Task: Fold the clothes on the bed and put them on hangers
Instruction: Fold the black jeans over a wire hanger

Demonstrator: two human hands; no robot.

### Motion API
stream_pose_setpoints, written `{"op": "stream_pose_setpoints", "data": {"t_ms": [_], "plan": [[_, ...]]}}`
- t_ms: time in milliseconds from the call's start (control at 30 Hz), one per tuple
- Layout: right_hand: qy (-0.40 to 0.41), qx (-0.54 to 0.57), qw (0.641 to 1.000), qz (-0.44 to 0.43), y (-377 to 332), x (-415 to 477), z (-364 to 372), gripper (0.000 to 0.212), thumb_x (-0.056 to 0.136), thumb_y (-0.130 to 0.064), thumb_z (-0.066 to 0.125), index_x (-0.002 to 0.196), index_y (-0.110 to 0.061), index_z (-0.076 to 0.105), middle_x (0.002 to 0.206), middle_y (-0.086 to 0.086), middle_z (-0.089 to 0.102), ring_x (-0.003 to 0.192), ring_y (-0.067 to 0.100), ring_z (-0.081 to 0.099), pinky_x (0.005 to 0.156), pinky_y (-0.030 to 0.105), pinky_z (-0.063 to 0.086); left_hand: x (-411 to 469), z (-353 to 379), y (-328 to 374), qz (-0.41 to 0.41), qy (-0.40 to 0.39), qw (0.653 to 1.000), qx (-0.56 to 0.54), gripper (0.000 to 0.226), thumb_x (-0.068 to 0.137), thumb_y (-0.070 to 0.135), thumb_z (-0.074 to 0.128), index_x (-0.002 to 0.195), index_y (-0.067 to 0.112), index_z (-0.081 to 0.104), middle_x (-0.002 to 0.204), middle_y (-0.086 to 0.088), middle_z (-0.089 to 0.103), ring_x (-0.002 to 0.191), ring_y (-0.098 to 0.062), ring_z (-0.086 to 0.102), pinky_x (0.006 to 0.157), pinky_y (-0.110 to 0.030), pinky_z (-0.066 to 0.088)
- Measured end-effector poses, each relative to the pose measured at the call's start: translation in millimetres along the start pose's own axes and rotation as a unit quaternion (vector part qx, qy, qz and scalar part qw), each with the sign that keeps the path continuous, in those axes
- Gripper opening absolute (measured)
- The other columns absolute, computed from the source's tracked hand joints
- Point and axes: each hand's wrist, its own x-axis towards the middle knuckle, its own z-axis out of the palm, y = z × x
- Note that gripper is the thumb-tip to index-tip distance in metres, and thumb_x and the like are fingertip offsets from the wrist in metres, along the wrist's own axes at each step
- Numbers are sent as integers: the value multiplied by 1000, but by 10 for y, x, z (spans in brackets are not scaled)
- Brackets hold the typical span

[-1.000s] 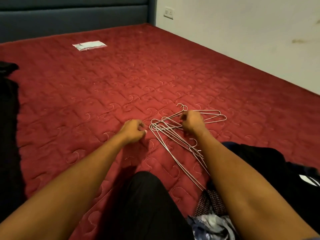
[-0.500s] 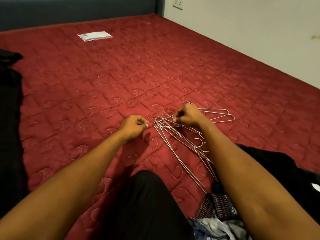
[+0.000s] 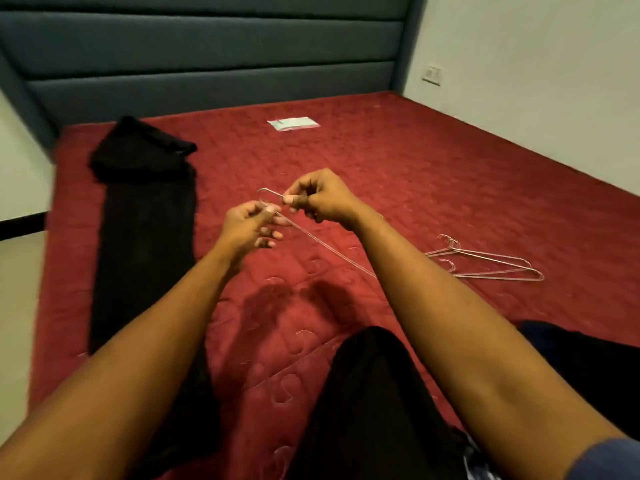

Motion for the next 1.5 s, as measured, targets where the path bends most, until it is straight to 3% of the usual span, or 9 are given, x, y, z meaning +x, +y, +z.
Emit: {"op": "stream_pose_setpoints", "data": {"t_ms": [133,433,667,800,967,1167,1267,1367,1500], "plan": [[-82,7,997,12,-237,134,682,10,89,-4,78,97,-4,72,64,7,69,51,16,62,50,31,56,-218,-842,-12,7,119,993,-4,22,103,9,55,85,1,64,64,-8,67,56,-18,71,57,-25,60],[-247,-327,912,-24,-775,399,1672,21,86,-2,62,86,-16,78,74,0,78,76,15,76,79,39,63,-799,-1656,-271,-22,216,976,-29,18,96,-3,55,82,-6,65,63,-15,63,57,-24,67,67,-40,65],[-476,-130,863,107,-821,-167,2510,15,99,3,60,112,5,66,90,21,75,73,30,76,68,39,65,-1708,-2545,-340,-172,39,984,-19,25,95,-9,50,111,-1,67,95,-17,73,80,-24,74,69,-28,61],[-501,-100,853,101,-487,-642,3092,13,96,2,66,107,8,69,83,20,72,81,38,74,65,38,65,-2287,-3033,-489,-232,9,970,-77,42,88,-14,39,106,1,74,107,-19,73,83,-21,73,70,-29,62],[-434,-35,896,85,-328,-975,3242,16,95,-12,73,96,3,73,84,20,74,71,29,76,62,33,63,-2606,-3148,-565,-280,4,957,78,7,90,13,69,91,6,67,77,-13,62,60,-19,57,55,-26,52],[-385,-255,883,-80,-232,-1141,2863,10,78,-10,82,84,-16,78,71,-2,76,61,11,73,63,32,61,-2641,-2992,-458,-316,-43,872,372,11,85,7,79,91,2,71,81,-14,75,57,-20,62,50,-23,45],[-387,-388,828,-123,-189,-1285,2750,24,70,-22,89,92,-22,79,82,-10,76,72,7,69,62,25,51,-2685,-2831,-420,-336,-71,736,583,12,84,24,80,83,16,72,83,-1,77,68,-20,70,57,-26,51],[-372,-424,812,-150,-105,-1407,2712,35,70,-32,90,101,-22,77,95,-9,76,85,14,69,65,26,47,-2754,-2508,-456,-125,14,590,798,28,86,44,68,78,18,61,81,-3,67,73,-27,65,65,-31,53],[-357,-443,805,-169,-109,-1494,2708,41,71,-40,89,106,-22,77,99,-6,76,91,19,70,69,29,51,-2736,-2059,-717,8,-95,670,737,22,89,38,69,89,17,70,91,-6,70,86,-29,67,70,-37,55]]}}
